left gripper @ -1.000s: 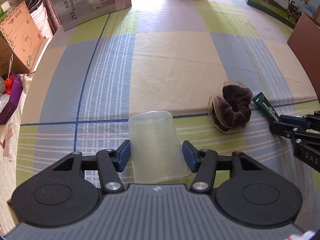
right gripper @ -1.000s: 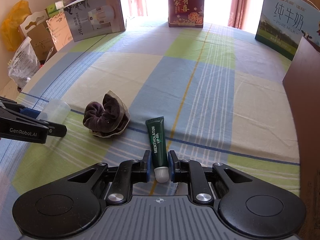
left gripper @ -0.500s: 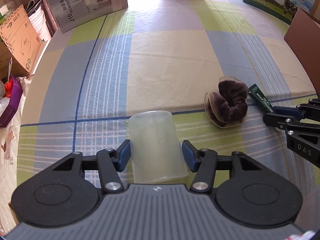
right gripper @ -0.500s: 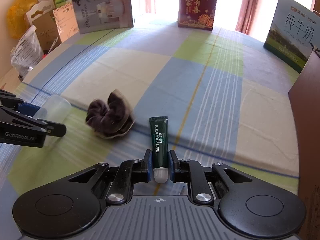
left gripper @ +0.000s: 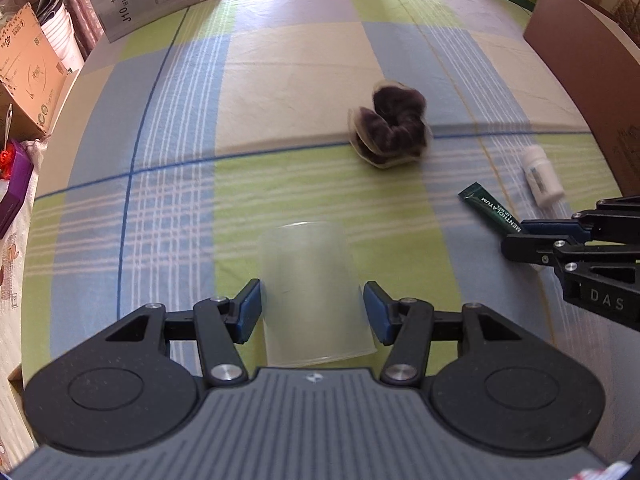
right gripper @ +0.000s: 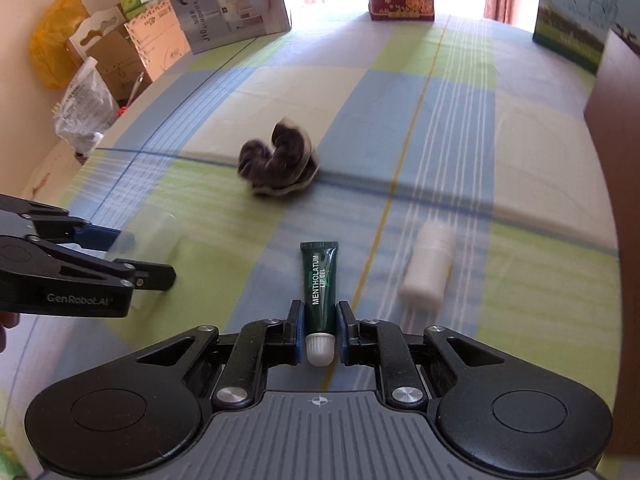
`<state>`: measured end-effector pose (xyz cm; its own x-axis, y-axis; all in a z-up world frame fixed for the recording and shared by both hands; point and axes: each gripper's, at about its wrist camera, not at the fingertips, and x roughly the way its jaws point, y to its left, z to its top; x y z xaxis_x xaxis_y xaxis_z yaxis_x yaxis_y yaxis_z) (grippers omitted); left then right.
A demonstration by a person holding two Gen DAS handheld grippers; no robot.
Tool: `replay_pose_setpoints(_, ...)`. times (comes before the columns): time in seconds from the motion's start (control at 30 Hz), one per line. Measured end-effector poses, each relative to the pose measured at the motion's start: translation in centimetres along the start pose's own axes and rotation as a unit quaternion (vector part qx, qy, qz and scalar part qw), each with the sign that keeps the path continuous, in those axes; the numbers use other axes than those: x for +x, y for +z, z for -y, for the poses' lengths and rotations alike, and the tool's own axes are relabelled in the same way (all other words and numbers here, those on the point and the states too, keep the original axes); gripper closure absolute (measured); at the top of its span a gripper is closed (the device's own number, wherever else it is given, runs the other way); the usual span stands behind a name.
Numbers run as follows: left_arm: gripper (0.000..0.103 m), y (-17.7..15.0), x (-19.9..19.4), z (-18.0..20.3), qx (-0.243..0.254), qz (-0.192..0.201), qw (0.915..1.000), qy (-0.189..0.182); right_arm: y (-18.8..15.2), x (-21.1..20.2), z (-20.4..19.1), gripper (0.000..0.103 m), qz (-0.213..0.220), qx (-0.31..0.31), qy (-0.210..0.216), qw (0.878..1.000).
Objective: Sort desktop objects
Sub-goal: 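Lift the held green tube and clear cup off the table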
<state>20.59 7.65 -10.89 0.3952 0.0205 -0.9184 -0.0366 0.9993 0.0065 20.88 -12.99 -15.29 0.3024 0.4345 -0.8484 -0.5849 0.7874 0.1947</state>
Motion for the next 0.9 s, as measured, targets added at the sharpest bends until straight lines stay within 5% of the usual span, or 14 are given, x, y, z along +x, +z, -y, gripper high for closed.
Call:
replay_pose_setpoints(0.47, 0.053, -5.1, -3.6, 5.8, 0.026, -0.01, 0.9978, -0.06, -6.0, -6.4, 2.6, 0.09, 0.004, 0.047, 0.012, 0.999)
replay_pose_setpoints(0.9, 0.053, -3.8, -9.3, 13.8, 0.076, 0.05, 0.9877, -0.127, -8.6, -15.7, 6.6, 0.09, 0.079, 0.085, -0.002, 0.993)
